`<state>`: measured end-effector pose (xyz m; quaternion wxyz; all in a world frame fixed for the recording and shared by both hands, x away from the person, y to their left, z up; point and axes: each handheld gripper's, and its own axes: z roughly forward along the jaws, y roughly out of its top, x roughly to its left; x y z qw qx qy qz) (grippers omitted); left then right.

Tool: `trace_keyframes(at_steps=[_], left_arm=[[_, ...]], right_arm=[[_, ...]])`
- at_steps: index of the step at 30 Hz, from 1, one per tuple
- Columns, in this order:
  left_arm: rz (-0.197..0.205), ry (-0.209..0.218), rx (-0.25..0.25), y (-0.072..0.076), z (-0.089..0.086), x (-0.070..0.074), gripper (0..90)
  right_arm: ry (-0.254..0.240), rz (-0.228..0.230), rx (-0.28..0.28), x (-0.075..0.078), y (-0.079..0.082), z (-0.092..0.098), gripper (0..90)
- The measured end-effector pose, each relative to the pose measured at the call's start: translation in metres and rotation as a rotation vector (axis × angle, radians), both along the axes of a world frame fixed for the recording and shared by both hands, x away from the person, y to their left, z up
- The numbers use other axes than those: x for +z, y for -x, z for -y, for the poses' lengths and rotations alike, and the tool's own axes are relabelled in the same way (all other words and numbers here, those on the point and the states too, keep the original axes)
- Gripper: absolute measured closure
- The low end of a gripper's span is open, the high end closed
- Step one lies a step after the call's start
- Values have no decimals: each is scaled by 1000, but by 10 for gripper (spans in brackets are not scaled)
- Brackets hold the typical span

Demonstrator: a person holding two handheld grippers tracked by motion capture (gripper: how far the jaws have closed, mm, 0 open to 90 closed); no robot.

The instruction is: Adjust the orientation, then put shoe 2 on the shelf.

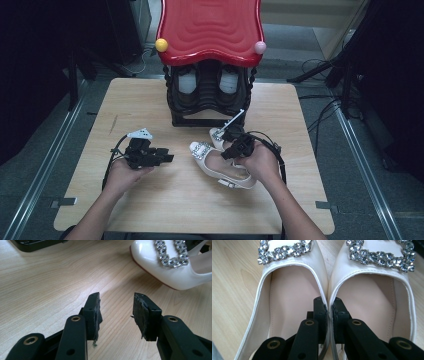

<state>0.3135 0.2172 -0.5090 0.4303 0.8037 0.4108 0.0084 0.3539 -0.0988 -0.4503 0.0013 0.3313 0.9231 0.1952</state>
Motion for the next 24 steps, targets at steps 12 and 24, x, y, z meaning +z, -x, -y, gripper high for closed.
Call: trace_keyframes(at_steps=[12,24], left_arm=[[6,-23,42,5,-18,-1,563],[14,-33,90,12,-31,-1,561]], right_arm=[[-14,23,136,26,-7,-9,854],[-33,76,319,73,-11,-25,851]])
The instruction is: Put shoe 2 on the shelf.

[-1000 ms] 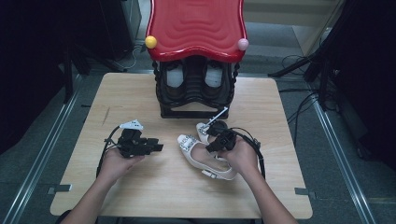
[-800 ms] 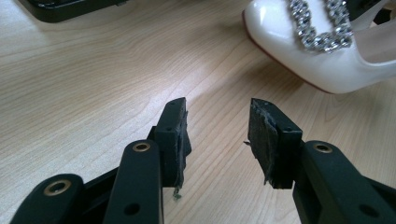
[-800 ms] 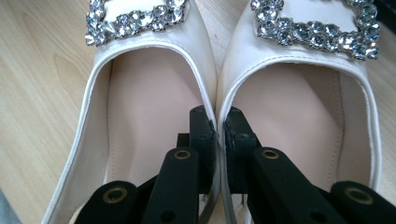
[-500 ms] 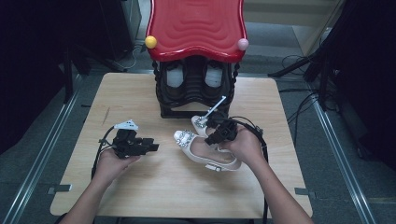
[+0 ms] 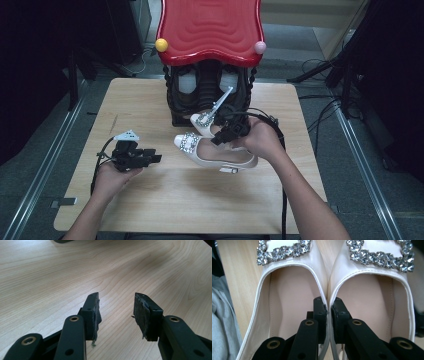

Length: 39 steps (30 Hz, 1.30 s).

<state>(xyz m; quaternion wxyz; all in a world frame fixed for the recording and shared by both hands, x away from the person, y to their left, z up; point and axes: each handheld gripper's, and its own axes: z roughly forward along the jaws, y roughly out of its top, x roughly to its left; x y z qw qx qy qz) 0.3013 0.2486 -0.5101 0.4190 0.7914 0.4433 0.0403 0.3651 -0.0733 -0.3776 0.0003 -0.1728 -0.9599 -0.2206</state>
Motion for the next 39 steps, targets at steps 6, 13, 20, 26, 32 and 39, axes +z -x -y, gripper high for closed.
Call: trace_keyframes(at_steps=[6,13,20,26,32,39], left_arm=[[-3,-4,2,1,-2,0,562],[-3,0,8,3,-2,0,562],[-3,-4,0,3,-1,-1,561],[-4,-1,5,3,-1,-1,562],[-8,-3,-1,3,1,-2,562],[-8,-6,-6,3,2,-2,562]], right_arm=[[-22,36,46,31,-3,-6,850],[-91,43,56,64,-8,-13,848],[-160,58,68,100,-14,-14,848],[-264,69,38,136,-22,-3,848],[-340,95,-53,173,-32,5,848],[-415,119,-215,210,-52,5,849]])
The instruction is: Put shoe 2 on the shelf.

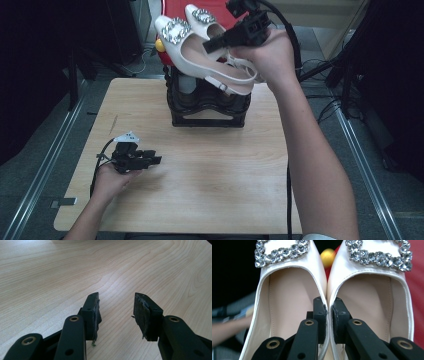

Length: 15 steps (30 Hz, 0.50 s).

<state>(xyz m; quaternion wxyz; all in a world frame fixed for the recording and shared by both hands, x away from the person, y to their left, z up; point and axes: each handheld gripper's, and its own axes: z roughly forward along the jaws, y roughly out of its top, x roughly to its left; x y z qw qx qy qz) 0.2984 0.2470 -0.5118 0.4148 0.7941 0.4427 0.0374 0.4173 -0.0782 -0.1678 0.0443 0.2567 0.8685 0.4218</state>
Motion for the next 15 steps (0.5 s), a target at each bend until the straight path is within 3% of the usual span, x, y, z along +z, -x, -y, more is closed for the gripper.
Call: trace_keyframes(at_steps=[7,15], left_arm=[[2,-4,-4,-1,-1,0,563],[4,-1,-8,0,1,0,563]], right_arm=[[-108,-6,-141,15,-24,-2,848],[-185,-27,-311,25,-51,-1,849]])
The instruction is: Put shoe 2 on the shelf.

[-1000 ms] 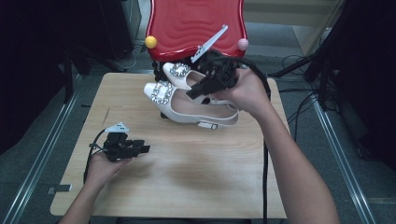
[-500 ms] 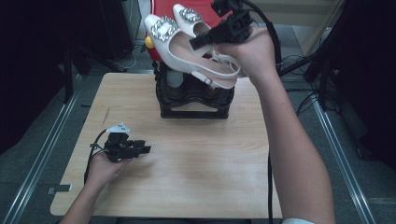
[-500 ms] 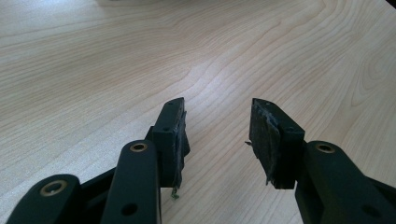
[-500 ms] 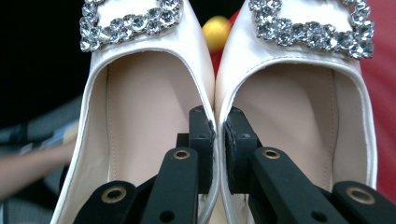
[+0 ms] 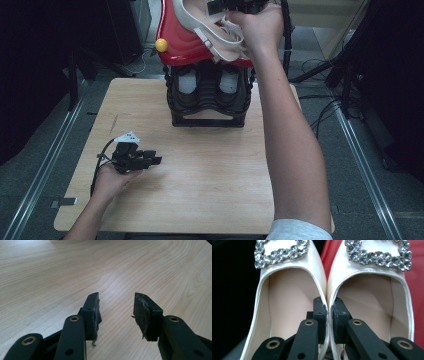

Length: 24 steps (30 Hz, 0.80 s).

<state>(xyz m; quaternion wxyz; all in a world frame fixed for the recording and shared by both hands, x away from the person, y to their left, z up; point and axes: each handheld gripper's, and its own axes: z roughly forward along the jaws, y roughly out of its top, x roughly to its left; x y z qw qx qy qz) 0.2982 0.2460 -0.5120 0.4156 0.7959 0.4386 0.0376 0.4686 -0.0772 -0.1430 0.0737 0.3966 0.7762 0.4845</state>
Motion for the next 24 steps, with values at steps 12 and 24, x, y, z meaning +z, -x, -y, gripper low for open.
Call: trace_keyframes(at_steps=[12,24], left_arm=[[2,7,-4,0,1,0,563],[5,20,8,0,-1,1,563]], right_arm=[[-76,-18,-273,-1,-38,-4,849],[-84,-36,-436,-17,-54,-18,847]])
